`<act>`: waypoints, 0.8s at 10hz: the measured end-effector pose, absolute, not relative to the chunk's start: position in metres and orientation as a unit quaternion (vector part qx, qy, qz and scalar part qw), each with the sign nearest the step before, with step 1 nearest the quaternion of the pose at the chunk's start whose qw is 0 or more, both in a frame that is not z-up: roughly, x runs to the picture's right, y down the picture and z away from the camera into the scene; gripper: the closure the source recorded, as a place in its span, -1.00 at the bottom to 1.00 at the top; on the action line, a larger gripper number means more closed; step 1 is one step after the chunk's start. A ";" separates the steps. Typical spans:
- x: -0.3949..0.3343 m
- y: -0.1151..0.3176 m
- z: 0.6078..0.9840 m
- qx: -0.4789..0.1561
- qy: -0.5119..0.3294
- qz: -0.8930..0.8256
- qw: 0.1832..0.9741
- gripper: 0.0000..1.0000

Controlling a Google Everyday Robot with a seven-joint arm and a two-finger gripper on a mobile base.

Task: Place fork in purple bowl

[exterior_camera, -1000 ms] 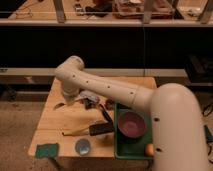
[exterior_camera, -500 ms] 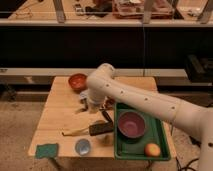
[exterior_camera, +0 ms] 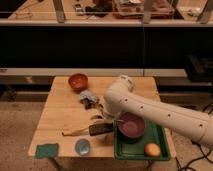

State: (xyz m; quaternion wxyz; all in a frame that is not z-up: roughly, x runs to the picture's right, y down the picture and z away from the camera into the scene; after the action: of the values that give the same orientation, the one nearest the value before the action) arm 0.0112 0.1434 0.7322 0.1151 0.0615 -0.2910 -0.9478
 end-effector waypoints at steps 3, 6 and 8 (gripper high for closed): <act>0.013 0.140 0.750 0.051 -0.304 -0.941 0.138 1.00; 0.061 0.138 0.792 0.026 -0.327 -0.923 0.203 1.00; 0.103 0.140 0.808 0.023 -0.331 -0.909 0.252 1.00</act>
State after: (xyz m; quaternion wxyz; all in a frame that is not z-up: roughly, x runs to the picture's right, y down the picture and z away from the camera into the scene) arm 0.1027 0.1401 0.8075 0.2523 0.0229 -0.3306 -0.9091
